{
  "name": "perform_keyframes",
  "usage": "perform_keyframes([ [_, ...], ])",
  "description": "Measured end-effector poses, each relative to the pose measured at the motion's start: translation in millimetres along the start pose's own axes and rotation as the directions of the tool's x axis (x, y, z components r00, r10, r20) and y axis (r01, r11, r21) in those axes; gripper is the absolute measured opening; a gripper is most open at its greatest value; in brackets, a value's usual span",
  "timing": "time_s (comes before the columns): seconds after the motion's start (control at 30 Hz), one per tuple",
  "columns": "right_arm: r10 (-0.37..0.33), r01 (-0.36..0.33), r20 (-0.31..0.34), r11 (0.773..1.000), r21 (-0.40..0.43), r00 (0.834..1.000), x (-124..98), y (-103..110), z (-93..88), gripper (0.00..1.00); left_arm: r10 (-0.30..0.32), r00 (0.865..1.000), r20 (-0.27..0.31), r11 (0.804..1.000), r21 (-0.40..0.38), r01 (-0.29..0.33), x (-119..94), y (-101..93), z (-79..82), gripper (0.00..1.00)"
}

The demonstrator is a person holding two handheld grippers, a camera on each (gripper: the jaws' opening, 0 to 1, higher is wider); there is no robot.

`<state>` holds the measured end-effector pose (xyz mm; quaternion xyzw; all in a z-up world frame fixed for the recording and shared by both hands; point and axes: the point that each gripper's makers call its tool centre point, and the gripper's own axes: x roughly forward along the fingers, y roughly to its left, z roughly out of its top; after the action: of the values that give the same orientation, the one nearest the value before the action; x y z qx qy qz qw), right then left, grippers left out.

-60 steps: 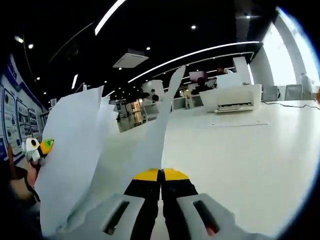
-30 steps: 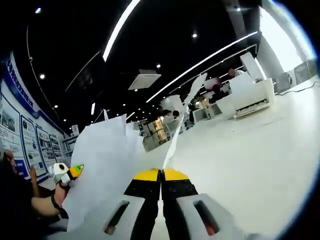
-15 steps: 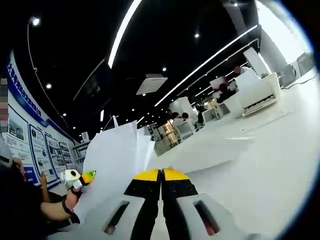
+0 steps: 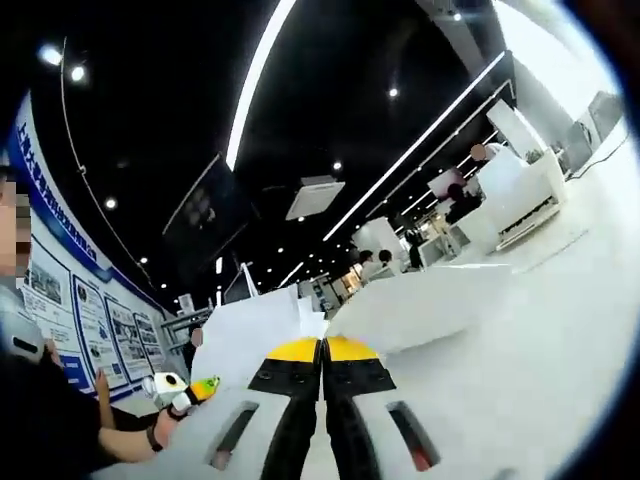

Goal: Organize the stack of printing papers by aligning and flattening the scattered papers on the table

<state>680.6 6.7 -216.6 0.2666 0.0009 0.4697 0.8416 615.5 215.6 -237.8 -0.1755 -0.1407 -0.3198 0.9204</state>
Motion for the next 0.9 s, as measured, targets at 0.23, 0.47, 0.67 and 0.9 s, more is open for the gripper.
perform_keyframes([
  [0.23,-0.060,0.062,0.043,0.996,-0.059,0.997,-6,-10,28.9,0.00,0.003,1.000,-0.001,1.000,0.001,-0.003,0,0.3,-0.1,0.08],
  [0.47,-0.060,0.076,0.105,0.986,-0.150,0.993,-11,14,68.6,0.00,0.004,1.000,-0.006,1.000,0.004,-0.004,0,0.3,-1.0,0.08],
  [0.67,-0.075,0.103,0.133,0.971,-0.215,0.988,-13,33,90.0,0.00,0.005,1.000,0.000,1.000,0.003,-0.005,0,-0.1,-0.1,0.08],
  [0.9,-0.072,0.115,0.158,0.950,-0.290,0.985,-15,59,108.5,0.00,0.004,1.000,-0.001,1.000,0.003,-0.004,0,-0.4,-0.6,0.08],
])
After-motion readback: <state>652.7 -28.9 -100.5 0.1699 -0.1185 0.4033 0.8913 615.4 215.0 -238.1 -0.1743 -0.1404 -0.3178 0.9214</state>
